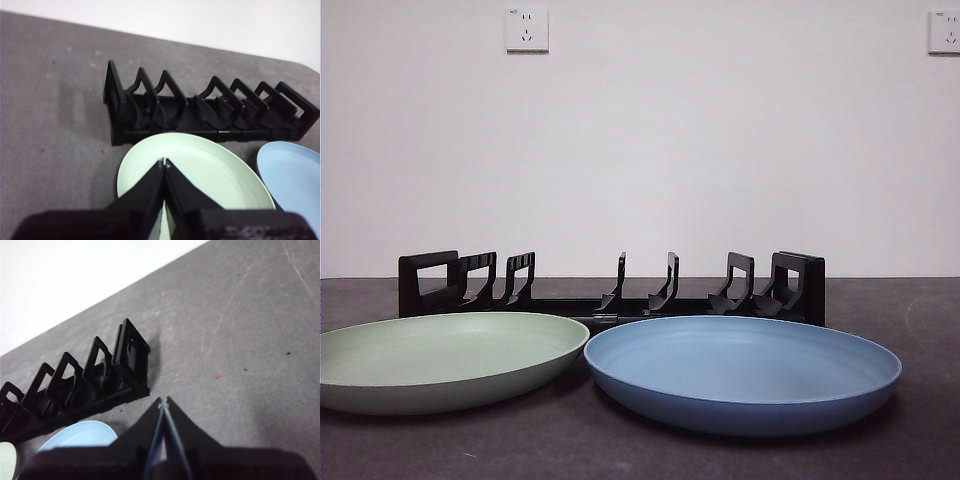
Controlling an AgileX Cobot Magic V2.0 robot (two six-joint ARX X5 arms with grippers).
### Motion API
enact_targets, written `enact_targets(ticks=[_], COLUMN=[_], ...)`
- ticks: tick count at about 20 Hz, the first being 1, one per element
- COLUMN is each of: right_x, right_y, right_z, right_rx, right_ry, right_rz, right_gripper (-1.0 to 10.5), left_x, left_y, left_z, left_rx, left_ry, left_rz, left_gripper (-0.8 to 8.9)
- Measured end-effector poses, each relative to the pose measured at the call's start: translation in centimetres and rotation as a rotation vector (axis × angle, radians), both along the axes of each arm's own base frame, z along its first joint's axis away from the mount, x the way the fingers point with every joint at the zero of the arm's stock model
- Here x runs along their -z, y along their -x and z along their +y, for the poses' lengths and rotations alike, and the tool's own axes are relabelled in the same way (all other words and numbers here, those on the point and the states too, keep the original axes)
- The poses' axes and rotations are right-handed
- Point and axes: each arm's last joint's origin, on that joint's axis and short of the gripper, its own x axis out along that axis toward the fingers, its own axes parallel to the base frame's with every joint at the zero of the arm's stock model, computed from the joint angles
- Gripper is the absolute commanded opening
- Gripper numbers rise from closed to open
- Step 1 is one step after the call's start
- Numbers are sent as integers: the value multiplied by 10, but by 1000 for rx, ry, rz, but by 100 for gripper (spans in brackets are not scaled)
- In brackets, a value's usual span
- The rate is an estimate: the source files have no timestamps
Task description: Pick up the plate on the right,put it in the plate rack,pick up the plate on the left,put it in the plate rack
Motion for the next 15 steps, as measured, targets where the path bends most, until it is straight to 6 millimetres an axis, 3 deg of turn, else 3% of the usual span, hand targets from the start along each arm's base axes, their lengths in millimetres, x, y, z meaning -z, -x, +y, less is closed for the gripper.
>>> enact_targets(ticks=[8,12,15], right_x=[-31,-41,-35], right_y=[-34,-61,-79], right_z=[-2,2,5], right_rx=[-21,-224,-358], right_ry=[9,-44,-102], right_rz=[119,223,342], right_gripper=[-10,-7,-7], left_x=[-19,-42,-55], left_y=[-24,-51,-72], left_z=[-3,-9,-13], left_rx=[12,103,184], left_ry=[-11,17,47], left_rz=[135,213,255], left_gripper=[-6,-5,-5])
